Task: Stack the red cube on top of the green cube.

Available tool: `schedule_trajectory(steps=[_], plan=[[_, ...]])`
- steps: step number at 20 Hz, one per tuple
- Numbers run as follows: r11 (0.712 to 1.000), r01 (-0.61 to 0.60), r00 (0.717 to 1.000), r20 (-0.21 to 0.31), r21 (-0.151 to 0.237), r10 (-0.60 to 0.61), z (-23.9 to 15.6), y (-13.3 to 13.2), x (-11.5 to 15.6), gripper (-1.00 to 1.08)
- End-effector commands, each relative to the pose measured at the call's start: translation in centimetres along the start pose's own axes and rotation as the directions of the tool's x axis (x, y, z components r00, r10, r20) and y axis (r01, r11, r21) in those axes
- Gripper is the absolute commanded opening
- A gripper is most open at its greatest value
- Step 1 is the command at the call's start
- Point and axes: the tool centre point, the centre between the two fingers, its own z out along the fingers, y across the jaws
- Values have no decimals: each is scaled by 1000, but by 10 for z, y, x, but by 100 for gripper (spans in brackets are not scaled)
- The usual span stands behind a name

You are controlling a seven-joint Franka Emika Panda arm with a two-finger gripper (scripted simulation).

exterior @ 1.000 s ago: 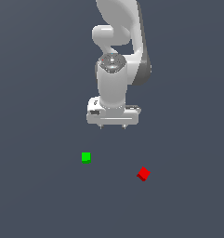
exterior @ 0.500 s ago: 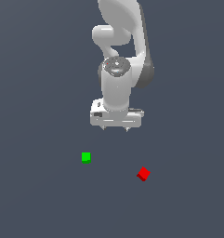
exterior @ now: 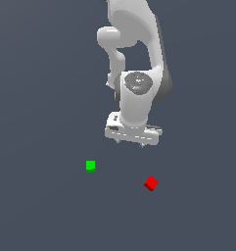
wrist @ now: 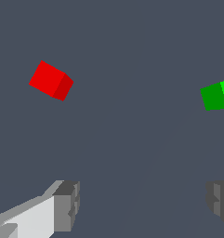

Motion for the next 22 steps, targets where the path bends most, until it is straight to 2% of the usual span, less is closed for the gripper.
schedule_trajectory(steps=[1, 11, 22], plan=[[999, -45, 999, 0, -1, 45, 7, -13, 6, 100], [972, -234, 972, -2, -4, 234, 38, -63, 40, 100], [926, -377, 926, -4, -6, 377, 61, -96, 75, 100]])
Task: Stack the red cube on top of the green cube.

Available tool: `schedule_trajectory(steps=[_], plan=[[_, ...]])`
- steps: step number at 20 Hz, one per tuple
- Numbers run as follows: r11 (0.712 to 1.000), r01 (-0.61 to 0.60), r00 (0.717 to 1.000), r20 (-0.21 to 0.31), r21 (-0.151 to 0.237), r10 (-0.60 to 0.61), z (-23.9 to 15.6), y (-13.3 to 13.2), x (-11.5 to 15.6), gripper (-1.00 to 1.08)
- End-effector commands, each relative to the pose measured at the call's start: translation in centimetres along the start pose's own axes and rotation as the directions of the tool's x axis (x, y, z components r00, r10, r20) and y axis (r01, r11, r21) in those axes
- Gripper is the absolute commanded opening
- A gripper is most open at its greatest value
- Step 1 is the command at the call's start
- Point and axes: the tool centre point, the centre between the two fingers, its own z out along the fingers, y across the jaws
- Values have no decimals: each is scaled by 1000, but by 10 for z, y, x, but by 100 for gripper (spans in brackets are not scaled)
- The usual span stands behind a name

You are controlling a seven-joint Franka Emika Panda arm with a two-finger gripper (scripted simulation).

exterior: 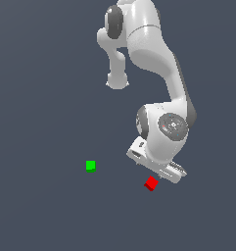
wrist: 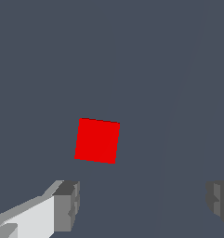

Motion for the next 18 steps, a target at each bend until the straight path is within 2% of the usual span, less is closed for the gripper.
schedule_trajectory(steps=[1, 9, 18], plan=[[1000, -30, 1000, 0, 0, 30, 4, -8, 5, 100], [995, -95, 995, -1, -1, 95, 14, -25, 17, 100], [992, -123, 992, -1, -2, 123, 18, -32, 23, 100]])
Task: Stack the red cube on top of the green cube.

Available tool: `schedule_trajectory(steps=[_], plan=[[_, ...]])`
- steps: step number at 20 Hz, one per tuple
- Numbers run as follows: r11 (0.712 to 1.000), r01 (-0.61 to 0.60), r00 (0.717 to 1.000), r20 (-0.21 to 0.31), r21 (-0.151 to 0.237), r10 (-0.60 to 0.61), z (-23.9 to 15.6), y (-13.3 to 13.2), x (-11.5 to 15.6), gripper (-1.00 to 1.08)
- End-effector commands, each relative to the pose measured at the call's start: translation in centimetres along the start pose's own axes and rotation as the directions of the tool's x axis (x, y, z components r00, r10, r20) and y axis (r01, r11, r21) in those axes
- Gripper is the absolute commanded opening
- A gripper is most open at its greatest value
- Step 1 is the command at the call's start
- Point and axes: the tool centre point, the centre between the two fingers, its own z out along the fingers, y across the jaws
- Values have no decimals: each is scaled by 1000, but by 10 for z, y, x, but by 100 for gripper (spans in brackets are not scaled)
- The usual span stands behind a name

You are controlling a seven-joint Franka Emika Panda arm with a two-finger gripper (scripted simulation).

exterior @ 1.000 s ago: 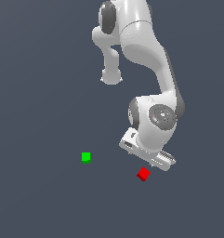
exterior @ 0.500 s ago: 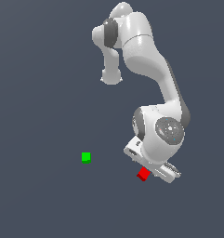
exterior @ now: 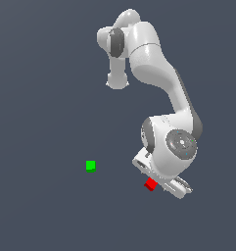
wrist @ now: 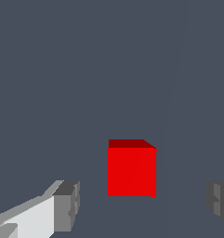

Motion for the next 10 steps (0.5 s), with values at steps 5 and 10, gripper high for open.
schedule_trajectory(steps=[5, 10], plan=[[1000, -5, 1000, 0, 0, 5, 1, -1, 1, 100], [1000, -6, 1000, 0, 0, 6, 10, -1, 1, 100]])
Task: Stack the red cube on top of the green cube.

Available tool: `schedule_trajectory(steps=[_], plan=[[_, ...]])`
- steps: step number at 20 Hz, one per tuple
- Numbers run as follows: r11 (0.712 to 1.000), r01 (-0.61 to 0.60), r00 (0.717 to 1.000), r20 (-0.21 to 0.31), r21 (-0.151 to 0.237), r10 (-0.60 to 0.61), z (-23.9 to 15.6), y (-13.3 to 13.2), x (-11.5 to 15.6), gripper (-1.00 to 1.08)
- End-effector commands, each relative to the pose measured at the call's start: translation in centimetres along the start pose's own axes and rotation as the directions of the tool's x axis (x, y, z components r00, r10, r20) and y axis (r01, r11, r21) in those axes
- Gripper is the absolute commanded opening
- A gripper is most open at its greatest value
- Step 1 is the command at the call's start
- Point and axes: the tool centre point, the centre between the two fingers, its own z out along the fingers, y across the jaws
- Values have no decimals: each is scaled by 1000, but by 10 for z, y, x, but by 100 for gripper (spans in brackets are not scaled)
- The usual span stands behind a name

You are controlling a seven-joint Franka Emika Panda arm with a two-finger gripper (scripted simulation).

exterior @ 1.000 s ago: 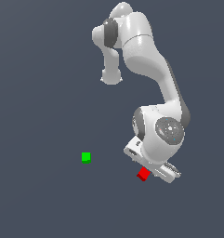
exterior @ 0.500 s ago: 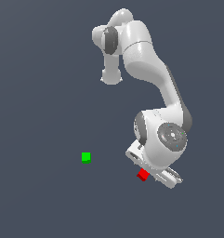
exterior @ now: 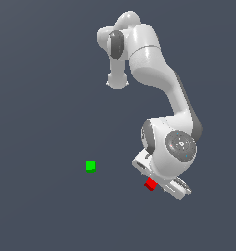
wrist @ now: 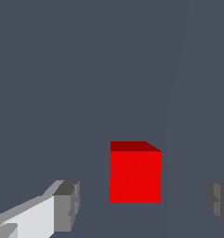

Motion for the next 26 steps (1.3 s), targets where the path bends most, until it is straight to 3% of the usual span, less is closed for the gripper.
schedule_trajectory(steps=[1, 8, 14, 15, 26], plan=[[1000, -1, 1000, 1, -1, 1, 9, 0, 0, 100], [1000, -4, 1000, 1, -1, 4, 41, 0, 0, 100], [1000, -4, 1000, 1, -1, 4, 46, -1, 1, 100], [1000, -4, 1000, 1, -1, 4, 46, -1, 1, -100], [1000, -4, 1000, 1, -1, 4, 46, -1, 1, -100]])
